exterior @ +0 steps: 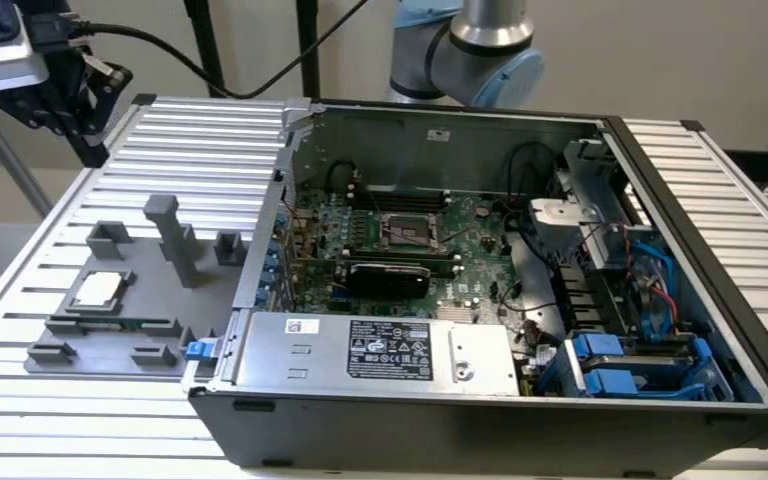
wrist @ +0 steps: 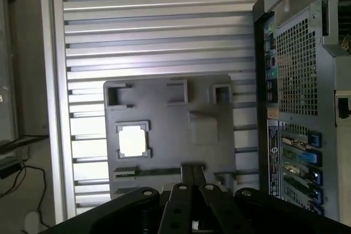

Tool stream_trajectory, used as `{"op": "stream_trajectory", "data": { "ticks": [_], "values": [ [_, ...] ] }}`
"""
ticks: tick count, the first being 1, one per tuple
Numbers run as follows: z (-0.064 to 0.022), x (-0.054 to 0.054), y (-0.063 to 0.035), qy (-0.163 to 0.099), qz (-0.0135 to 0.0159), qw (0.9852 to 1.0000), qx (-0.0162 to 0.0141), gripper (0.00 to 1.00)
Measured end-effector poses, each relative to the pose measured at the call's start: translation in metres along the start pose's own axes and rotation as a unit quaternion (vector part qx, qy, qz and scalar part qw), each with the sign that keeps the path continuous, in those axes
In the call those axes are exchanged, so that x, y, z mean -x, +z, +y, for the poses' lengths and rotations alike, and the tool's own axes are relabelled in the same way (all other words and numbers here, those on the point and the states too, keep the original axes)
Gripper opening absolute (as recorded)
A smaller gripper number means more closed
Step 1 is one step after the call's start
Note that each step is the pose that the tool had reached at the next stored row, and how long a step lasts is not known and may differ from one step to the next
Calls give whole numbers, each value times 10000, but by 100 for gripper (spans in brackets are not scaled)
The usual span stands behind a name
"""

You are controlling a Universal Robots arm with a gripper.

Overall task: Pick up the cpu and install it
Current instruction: 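Reach for the cpu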

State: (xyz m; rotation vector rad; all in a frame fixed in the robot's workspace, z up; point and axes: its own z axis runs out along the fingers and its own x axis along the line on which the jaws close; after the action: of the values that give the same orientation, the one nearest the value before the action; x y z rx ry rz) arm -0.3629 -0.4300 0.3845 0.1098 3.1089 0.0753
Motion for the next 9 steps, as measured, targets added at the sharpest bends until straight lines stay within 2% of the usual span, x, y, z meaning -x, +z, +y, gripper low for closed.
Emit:
{"op": "stream_trajectory", "data": {
  "ticks": [9],
  "values": [
    [-36, -412, 139, 0, 0, 10000, 0, 11]
  ]
}}
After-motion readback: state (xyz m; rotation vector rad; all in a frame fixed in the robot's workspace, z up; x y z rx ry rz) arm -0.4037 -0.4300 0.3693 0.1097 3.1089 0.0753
